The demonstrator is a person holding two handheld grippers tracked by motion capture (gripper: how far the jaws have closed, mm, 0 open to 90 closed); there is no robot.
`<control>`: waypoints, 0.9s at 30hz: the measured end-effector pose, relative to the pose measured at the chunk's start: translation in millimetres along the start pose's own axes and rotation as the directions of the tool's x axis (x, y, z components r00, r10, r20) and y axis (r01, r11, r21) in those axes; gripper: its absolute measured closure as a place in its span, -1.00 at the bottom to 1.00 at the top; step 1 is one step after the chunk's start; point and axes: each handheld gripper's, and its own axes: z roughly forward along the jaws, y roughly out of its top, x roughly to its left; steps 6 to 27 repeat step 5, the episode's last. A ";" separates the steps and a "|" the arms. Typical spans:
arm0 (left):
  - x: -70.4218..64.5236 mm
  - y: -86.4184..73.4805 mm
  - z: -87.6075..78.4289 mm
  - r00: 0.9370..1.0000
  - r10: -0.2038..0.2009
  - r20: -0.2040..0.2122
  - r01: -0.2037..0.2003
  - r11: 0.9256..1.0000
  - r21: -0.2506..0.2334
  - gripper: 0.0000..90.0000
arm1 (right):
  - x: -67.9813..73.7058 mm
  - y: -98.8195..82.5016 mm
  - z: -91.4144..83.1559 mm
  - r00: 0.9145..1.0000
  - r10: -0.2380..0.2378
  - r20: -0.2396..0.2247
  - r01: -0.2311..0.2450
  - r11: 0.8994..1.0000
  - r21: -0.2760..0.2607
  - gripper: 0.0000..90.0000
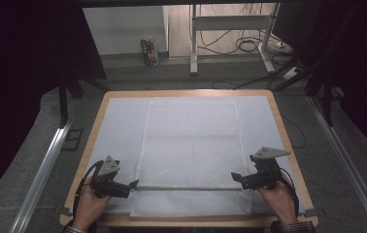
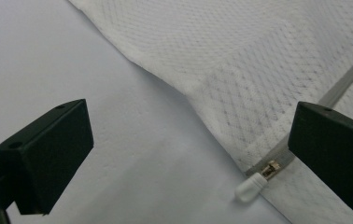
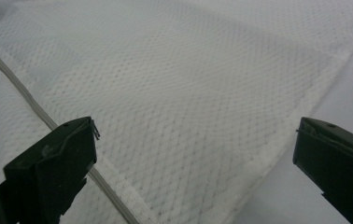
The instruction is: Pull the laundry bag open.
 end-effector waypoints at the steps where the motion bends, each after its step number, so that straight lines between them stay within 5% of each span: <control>1: -0.2 -0.3 0.4 1.000 0.002 -0.001 -0.002 1.000 -0.006 -1.00 | -0.3 -0.9 -0.7 1.000 0.002 0.001 -0.002 1.000 -0.003 -1.00; 27: -1.6 -0.5 0.7 1.000 0.020 -0.012 -0.021 1.000 -0.021 -1.00 | -2.1 -4.8 -0.6 1.000 -0.011 0.000 0.011 1.000 -0.021 -1.00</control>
